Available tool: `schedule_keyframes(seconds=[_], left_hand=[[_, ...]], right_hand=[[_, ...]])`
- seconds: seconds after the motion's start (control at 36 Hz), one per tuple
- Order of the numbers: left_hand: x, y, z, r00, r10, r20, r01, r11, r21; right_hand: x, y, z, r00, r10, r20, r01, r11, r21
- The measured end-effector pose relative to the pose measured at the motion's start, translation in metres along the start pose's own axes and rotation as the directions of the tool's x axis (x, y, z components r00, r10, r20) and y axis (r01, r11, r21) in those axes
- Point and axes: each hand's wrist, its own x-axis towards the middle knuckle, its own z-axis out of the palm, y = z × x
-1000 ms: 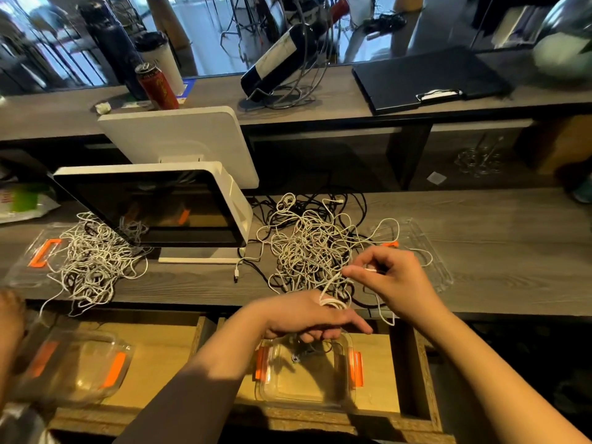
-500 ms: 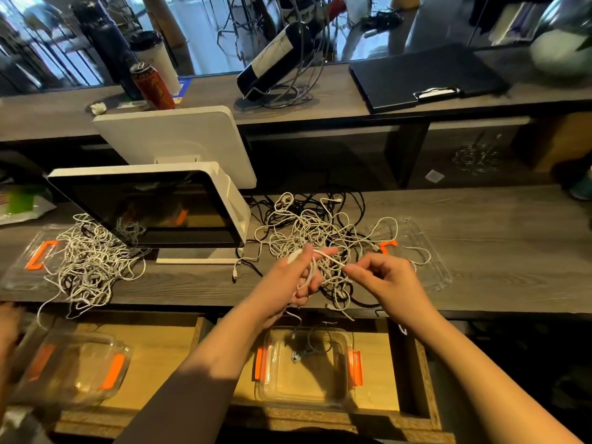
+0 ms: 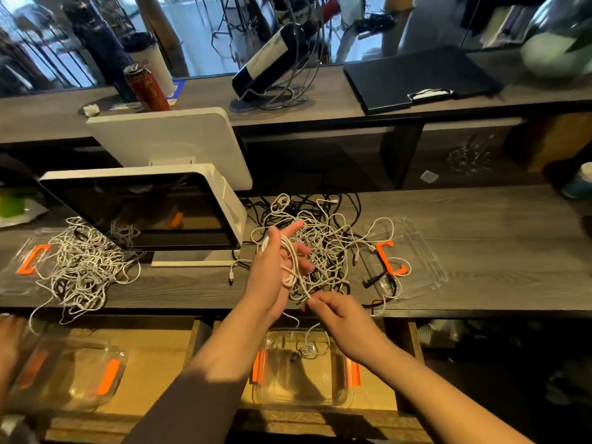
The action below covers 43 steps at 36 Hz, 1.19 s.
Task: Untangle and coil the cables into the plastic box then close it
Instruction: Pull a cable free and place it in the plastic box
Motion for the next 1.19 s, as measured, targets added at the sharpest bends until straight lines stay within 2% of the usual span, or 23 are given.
schedule_keyframes(seconds=[0.08, 0.19, 0.28, 0.36, 0.53, 0.64, 0.78, 0.86, 1.06, 1.19], left_hand=[[0.000, -0.003, -0.004, 1.000, -0.007, 0.012, 0.007, 0.998, -0.055], [0.004, -0.003, -0.013, 0.997, 0.037, -0.065, -0.036, 0.999, 0.016], [0.007, -0.003, -0.016, 0.987, 0.098, -0.128, -0.081, 0.988, 0.132], [0.008, -0.009, -0.014, 0.971, 0.158, -0.181, -0.108, 0.960, 0.260], [0.012, -0.020, -0.004, 0.941, 0.248, -0.228, -0.097, 0.847, 0.522], [0.012, -0.027, 0.000, 0.979, 0.140, -0.146, -0.021, 0.786, 0.617], [0.009, -0.035, -0.003, 0.994, -0.105, -0.029, 0.097, 0.737, 0.669], [0.004, -0.035, -0.003, 0.961, -0.273, 0.051, 0.174, 0.735, 0.655], [-0.012, -0.035, -0.002, 0.885, -0.456, 0.098, 0.311, 0.734, 0.604], [-0.012, -0.036, -0.006, 0.752, -0.575, 0.322, 0.386, 0.780, 0.492]], right_hand=[[0.000, 0.001, 0.002, 0.998, 0.045, 0.049, -0.044, 0.999, -0.010], [-0.010, 0.000, 0.012, 0.991, 0.081, 0.110, -0.075, 0.996, -0.057], [-0.018, -0.004, 0.020, 0.985, 0.077, 0.152, -0.063, 0.994, -0.095], [-0.023, -0.011, 0.024, 0.981, 0.014, 0.192, 0.019, 0.986, -0.166], [-0.020, -0.024, 0.015, 0.975, -0.079, 0.210, 0.125, 0.968, -0.216], [-0.016, -0.030, 0.006, 0.972, -0.116, 0.205, 0.168, 0.950, -0.263], [-0.013, -0.026, -0.002, 0.972, -0.159, 0.175, 0.208, 0.926, -0.313], [-0.014, -0.030, -0.011, 0.971, -0.195, 0.140, 0.230, 0.924, -0.305], [0.003, -0.033, -0.045, 0.961, -0.276, -0.036, 0.250, 0.912, -0.325], [0.020, -0.030, -0.073, 0.927, -0.339, -0.161, 0.229, 0.851, -0.473]])
